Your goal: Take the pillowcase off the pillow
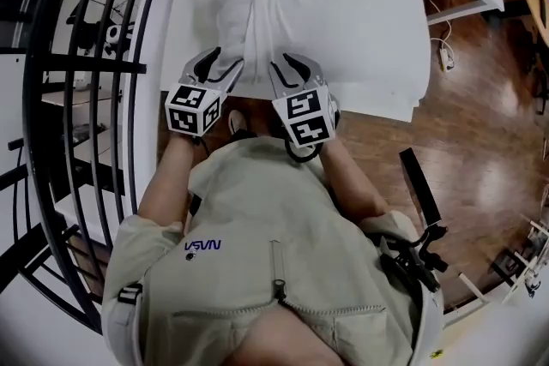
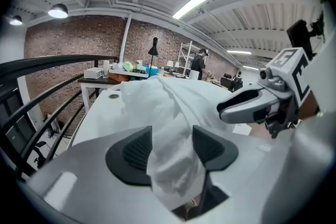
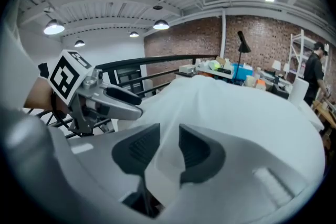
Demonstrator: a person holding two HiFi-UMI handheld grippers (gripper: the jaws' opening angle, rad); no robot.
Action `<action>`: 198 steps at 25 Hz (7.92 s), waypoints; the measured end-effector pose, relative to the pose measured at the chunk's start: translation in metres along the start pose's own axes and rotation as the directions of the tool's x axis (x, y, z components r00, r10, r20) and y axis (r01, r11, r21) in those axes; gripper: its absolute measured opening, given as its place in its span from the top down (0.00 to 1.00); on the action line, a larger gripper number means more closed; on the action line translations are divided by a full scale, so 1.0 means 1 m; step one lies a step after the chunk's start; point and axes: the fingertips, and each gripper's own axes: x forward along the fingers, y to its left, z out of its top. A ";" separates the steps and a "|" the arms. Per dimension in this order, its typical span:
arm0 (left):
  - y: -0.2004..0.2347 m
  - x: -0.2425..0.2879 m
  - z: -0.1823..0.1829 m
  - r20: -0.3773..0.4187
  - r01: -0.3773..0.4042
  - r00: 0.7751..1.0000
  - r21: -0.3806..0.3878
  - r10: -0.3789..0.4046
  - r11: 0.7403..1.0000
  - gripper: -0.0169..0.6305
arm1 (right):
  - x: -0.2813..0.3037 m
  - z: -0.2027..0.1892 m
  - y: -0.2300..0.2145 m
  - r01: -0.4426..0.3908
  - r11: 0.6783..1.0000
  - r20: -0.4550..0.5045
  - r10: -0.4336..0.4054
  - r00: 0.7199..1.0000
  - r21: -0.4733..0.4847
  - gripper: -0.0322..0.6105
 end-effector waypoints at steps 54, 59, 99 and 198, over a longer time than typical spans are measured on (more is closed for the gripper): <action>0.012 -0.027 0.037 0.152 0.105 0.984 -0.058 -0.095 0.993 0.59 | -0.049 -0.033 -0.081 0.333 0.919 -0.047 -0.331 0.942 0.212 0.79; 0.029 -0.018 0.066 0.168 0.046 0.985 -0.042 -0.039 0.998 0.56 | -0.056 0.004 -0.098 0.334 0.924 0.048 -0.348 0.936 0.188 0.79; 0.044 0.139 0.120 -0.042 0.063 0.998 0.177 -0.056 0.982 0.52 | 0.099 0.093 -0.178 0.207 0.977 -0.191 -0.212 0.958 -0.046 0.74; -0.010 0.040 -0.021 -0.121 -0.007 0.991 0.325 0.049 0.946 0.71 | 0.013 -0.066 -0.069 0.329 0.902 -0.109 -0.310 0.944 0.281 0.71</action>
